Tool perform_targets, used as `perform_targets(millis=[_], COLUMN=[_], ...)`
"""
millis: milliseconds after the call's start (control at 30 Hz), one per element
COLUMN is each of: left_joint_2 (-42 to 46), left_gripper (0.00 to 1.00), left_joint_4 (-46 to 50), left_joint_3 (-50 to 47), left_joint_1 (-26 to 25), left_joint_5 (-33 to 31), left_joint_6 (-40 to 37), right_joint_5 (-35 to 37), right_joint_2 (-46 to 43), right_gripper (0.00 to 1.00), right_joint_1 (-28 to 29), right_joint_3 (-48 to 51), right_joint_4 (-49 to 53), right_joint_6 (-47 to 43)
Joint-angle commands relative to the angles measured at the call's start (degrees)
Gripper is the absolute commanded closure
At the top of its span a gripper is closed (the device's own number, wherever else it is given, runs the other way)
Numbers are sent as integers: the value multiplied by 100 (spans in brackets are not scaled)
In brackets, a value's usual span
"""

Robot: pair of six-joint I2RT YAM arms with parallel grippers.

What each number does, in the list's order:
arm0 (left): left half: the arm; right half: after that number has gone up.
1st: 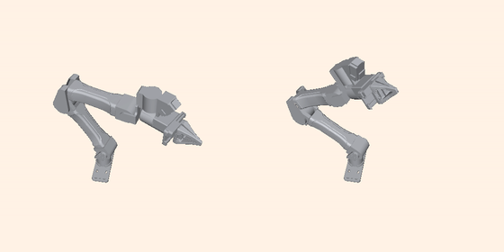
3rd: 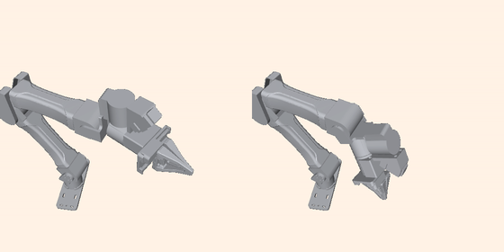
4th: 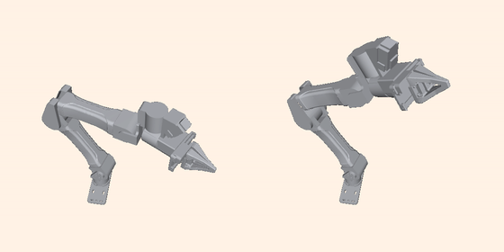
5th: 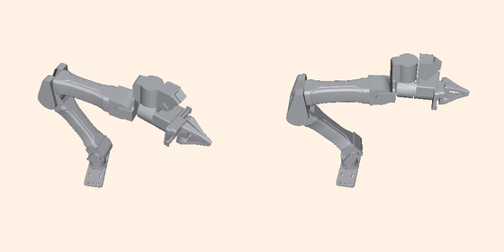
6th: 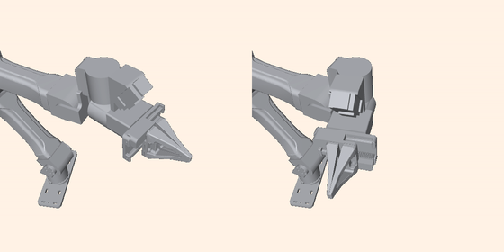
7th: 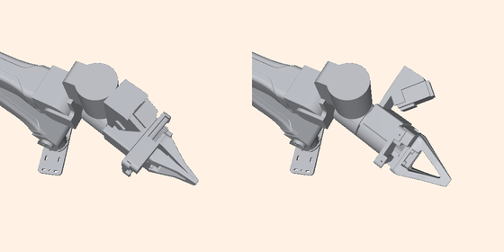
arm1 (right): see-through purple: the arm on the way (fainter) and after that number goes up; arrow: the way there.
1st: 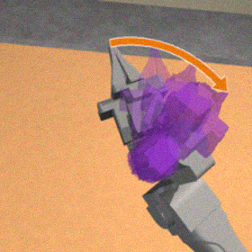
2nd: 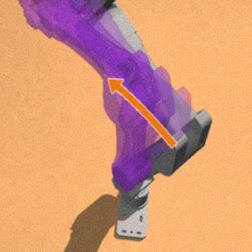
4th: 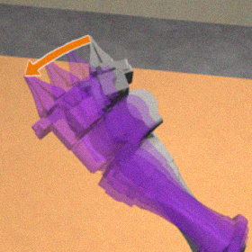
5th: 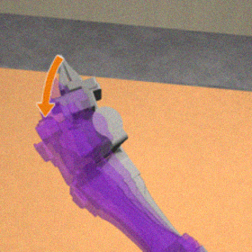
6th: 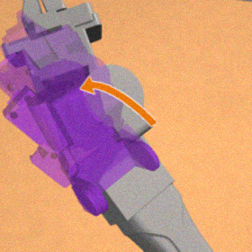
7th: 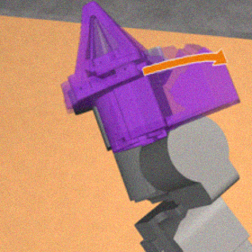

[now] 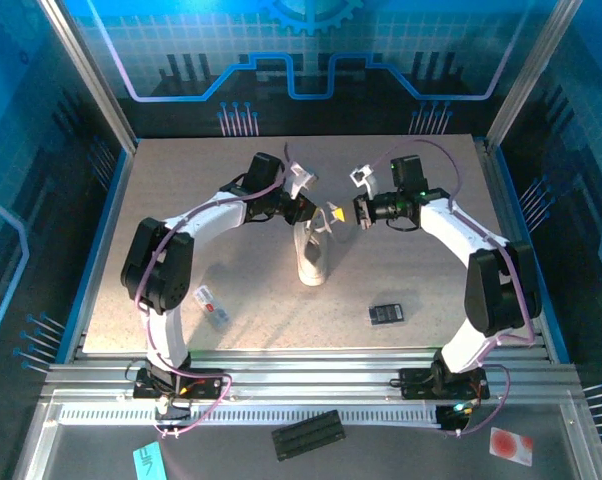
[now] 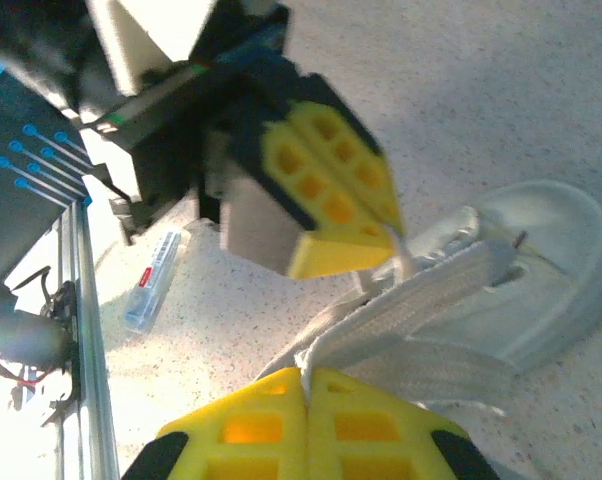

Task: Tie the shoes

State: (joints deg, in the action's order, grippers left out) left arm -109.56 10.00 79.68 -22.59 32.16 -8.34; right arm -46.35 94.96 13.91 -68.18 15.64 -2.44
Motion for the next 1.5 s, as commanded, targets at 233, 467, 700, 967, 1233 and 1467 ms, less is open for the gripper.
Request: perform_targets(millis=[233, 467, 700, 967, 1233, 1467], left_joint_2=[-283, -485, -514, -460, -440, -443], left_gripper=[94, 94, 95, 95, 95, 95], left_joint_4=[282, 484, 472, 553, 607, 646], left_joint_3=[405, 605, 619, 610, 619, 608], left_joint_1=[228, 366, 404, 404, 413, 431], left_joint_5=[394, 542, 605, 582, 553, 512], left_joint_6=[625, 875, 983, 965, 944, 948], right_joint_5=[-309, -392, -82, 594, 1279, 1702], right_joint_2=[-528, -715, -575, -124, 128, 91], right_gripper=[97, 98, 98, 99, 100, 100], right_joint_1=[121, 156, 362, 663, 752, 788], right_joint_3=[442, 544, 294, -226, -581, -593], right_joint_4=[-537, -335, 497, 1252, 1737, 1668], right_joint_6=[-729, -1233, -1926, -2138, -2019, -1871])
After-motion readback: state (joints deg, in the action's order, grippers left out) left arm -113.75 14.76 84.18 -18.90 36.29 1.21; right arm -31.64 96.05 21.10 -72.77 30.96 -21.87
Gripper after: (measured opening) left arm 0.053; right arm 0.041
